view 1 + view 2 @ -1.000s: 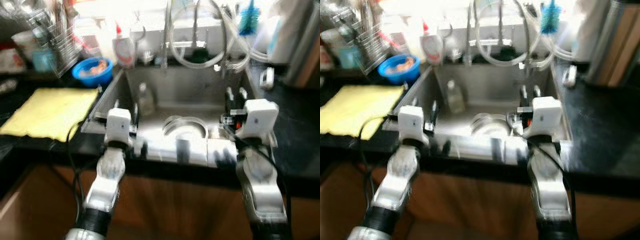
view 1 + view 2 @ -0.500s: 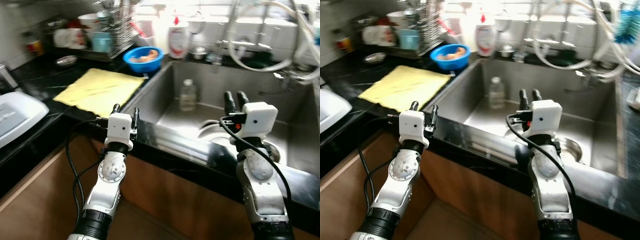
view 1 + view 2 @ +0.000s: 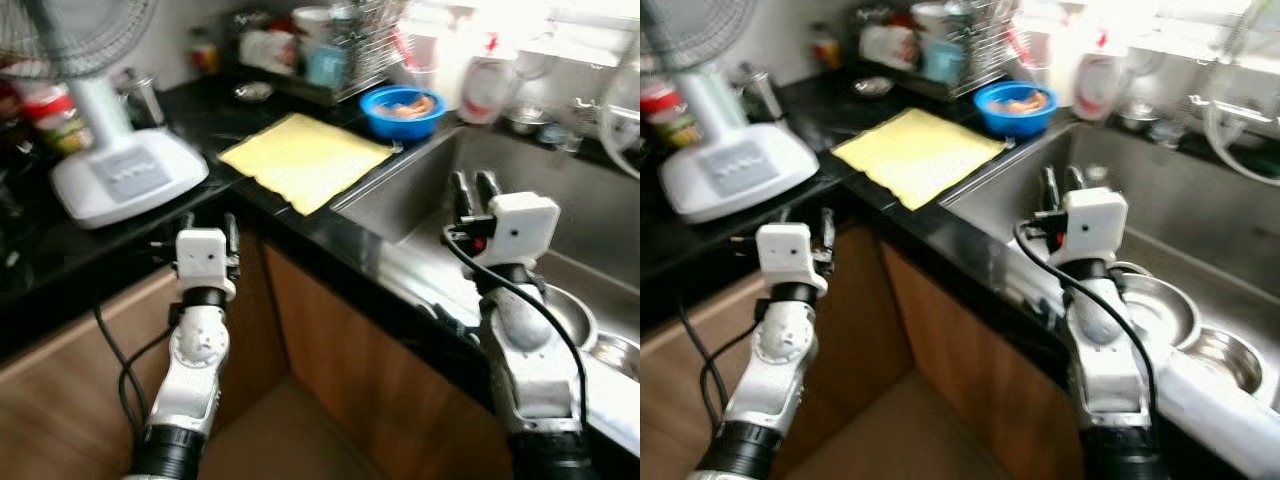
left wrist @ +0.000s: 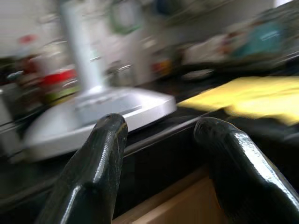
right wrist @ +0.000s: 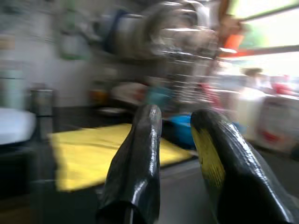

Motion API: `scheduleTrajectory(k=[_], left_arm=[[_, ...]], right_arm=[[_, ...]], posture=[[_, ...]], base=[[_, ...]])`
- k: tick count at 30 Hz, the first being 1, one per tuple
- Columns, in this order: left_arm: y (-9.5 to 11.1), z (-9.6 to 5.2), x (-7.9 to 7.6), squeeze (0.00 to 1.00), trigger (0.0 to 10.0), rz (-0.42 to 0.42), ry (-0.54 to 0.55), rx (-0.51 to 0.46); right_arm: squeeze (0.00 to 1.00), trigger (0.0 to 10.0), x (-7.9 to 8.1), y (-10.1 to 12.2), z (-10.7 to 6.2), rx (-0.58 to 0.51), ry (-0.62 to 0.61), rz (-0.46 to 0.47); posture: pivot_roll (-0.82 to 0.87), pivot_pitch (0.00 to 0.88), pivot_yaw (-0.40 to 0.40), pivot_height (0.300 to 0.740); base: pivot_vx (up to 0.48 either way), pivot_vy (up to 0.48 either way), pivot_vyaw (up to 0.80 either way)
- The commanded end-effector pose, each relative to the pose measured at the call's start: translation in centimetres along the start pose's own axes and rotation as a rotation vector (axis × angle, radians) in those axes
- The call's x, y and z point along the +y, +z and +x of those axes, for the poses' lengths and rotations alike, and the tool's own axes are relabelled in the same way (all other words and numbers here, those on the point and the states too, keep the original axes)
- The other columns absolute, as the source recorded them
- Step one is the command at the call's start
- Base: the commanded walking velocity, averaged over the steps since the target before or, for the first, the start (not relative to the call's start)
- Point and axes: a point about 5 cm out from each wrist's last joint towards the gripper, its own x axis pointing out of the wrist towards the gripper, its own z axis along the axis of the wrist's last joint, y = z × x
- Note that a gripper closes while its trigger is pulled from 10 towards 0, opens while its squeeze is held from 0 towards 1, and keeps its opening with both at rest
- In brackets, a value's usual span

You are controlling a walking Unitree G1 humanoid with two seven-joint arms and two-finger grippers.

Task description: Kitchen organization

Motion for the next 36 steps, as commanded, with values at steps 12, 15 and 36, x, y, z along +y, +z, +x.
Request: scheduleTrajectory(k=[12,15,36], left_arm=[[-0.6,0.0,0.8,0.00,10.0,0.035,0.055,0.020],[-0.8,0.0,0.9,0.00,10.0,0.041,0.059,0.024],[-4.7,-2.1,2.3,0.00,10.0,0.059,0.142,0.189]], right_arm=[[0.00,10.0,0.5,-0.4,-0.1,0.024,0.121,0.009],[0.00,10.0,0.5,-0.4,-0.1,0.024,0.138,0.015],[0.00,10.0,-0.5,-2.1,-0.5,0.099,0.188,0.077]], posture=[[-0.21,0.000,0.059,0.740],[-0.20,0.000,0.058,0.740],[-0.21,0.000,0.051,0.740]], base=[[0.000,0.000,0.76],[0.000,0.000,0.76],[0.000,0.000,0.54]])
